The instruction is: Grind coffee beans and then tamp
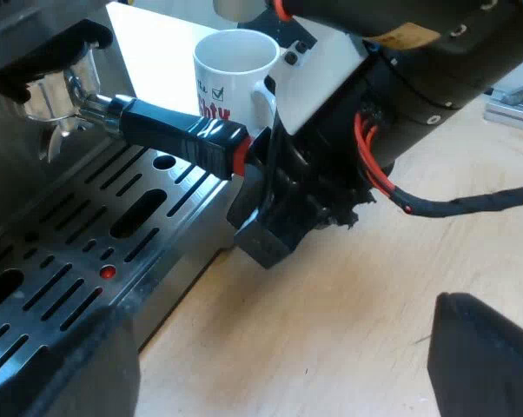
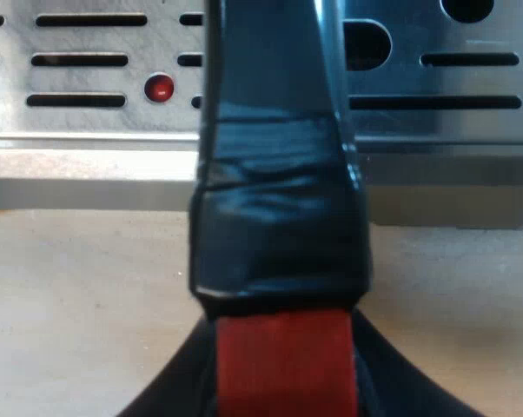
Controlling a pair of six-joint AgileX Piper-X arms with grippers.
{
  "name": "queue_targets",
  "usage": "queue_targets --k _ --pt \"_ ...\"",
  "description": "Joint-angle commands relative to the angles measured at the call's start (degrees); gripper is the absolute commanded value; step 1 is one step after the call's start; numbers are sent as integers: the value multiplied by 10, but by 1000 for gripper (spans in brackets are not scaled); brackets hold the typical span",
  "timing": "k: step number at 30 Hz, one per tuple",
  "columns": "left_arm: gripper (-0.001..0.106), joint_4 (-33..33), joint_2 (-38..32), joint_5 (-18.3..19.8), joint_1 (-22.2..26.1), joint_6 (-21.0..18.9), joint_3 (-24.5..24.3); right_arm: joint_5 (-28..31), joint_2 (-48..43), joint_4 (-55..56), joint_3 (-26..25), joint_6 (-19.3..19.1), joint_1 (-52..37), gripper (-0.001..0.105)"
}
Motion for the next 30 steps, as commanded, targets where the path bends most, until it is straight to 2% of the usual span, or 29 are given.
queue_targets --k 1,5,20,23,30 --pt "70 -6 0 8 -4 4 -2 5 -10 7 -1 -6 6 0" --pt "70 -6 0 8 -4 4 -2 -4 -15 13 -1 7 6 0" --pt "70 -6 0 8 -4 4 -2 -1 -46 59 -1 12 9 0" --pt "70 -6 0 8 -4 4 -2 21 -48 59 -1 12 20 0" --pt "70 -6 0 8 -4 4 -2 74 -52 59 -1 43 52 0"
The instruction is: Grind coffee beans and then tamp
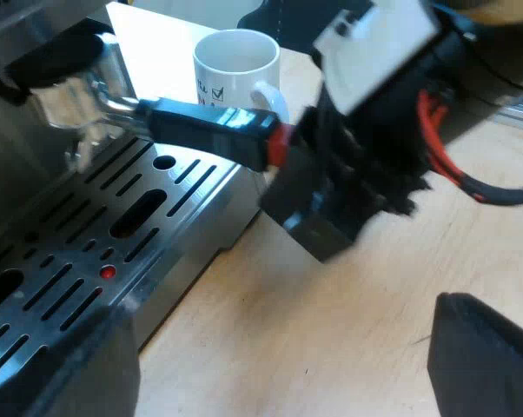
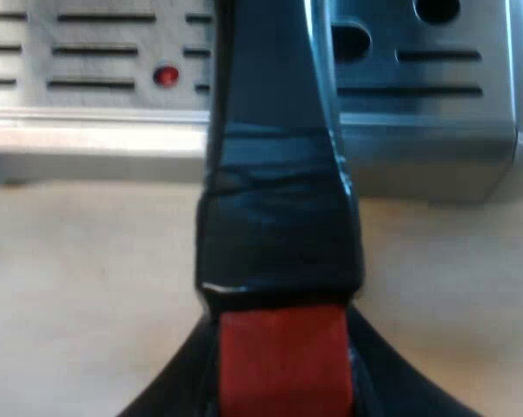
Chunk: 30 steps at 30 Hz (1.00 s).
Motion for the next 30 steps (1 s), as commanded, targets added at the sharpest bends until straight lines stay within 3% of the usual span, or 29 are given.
queue_targets --k 1,11,23,30 --pt "70 -6 0 8 -4 4 -2 33 -15 7 -1 11 11 0" --pt "70 13 -4 8 -4 4 -2 52 -28 28 -1 23 33 0" --pt "70 78 -97 1 -4 4 -2 83 -66 76 1 32 69 0" --pt "70 122 -137 -1 -4 4 -2 97 -94 75 39 60 121 0"
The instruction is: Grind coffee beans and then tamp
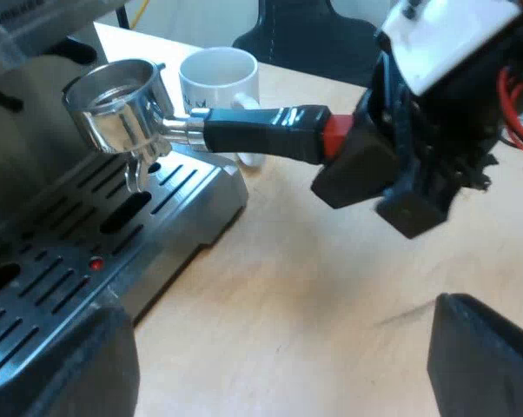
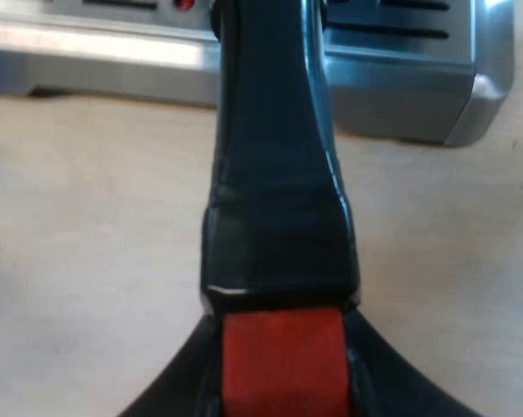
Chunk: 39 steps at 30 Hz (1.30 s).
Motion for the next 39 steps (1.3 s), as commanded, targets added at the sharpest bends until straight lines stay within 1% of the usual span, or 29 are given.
queue_targets --k 1,3,6,10,15,17,19,22,26,29,31,35,39 --pt "70 21 -15 -2 -4 3 -3 47 -27 -5 21 25 26 0" --pt "70 30 -23 -9 -4 3 -3 55 -39 -10 34 33 44 0" --pt "70 41 -38 -20 -4 3 -3 69 -56 -24 56 33 74 0" --pt "70 55 -60 -23 -4 3 -3 94 -75 -46 85 33 114 0" --pt "70 61 -72 -23 -4 3 -3 116 -79 -76 112 33 148 0" --pt "70 64 -72 -31 -4 3 -3 117 -79 -95 124 33 153 0" --pt "70 72 -72 -53 -4 3 -3 117 -79 -127 143 33 156 0" --pt "70 80 -72 -73 -4 7 0 117 -79 -173 169 33 156 0" --pt "70 80 -72 -76 -4 8 16 113 -78 -238 205 31 156 0" --pt "70 77 -72 -76 -4 8 40 113 -78 -273 234 28 156 0" --pt "70 75 -72 -76 -4 8 57 113 -78 -300 252 14 156 0" --pt "70 54 -71 -75 -4 8 74 113 -78 -336 275 11 156 0" --pt "70 41 -71 -75 -4 8 74 113 -78 -373 303 -24 156 0"
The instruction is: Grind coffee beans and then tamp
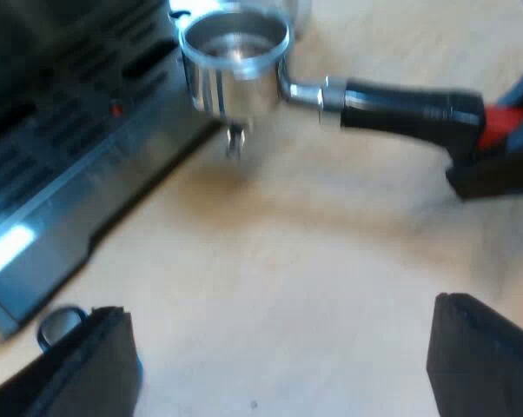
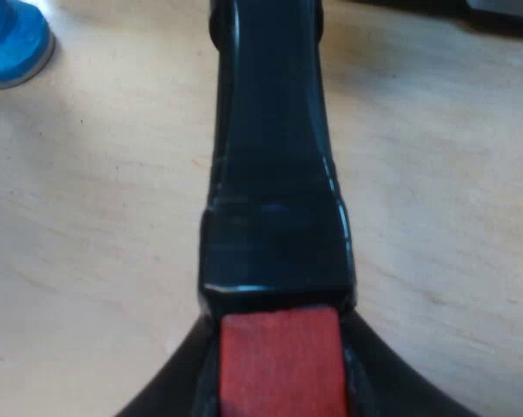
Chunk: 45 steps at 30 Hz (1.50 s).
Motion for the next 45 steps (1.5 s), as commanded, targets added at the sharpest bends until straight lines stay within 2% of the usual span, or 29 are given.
queue_targets --k 1,4,11,17,21,23,30,41,45 --pt "70 -11 -2 -6 -4 3 -1 29 -6 -41 13 -29 -1 0" --pt "70 -13 -2 -6 -4 3 5 29 -6 -52 26 -46 -1 0" --pt "70 -37 -2 -6 -4 3 24 23 -4 -52 34 -46 -16 0" --pt "70 -51 -2 -6 -4 3 37 -34 27 -91 34 -56 -61 0" --pt "70 -71 -2 -6 -4 3 52 -53 67 -153 34 -130 -67 0" --pt "70 -71 -2 -6 -4 3 54 -52 83 -182 34 -149 -67 0" --pt "70 -71 -2 -6 -4 3 54 -52 141 -248 34 -150 -67 0" --pt "70 -71 -2 -6 -4 3 54 -52 158 -244 34 -150 -67 0" --pt "70 -71 -2 7 -4 3 54 -63 158 -214 34 -149 -67 0"
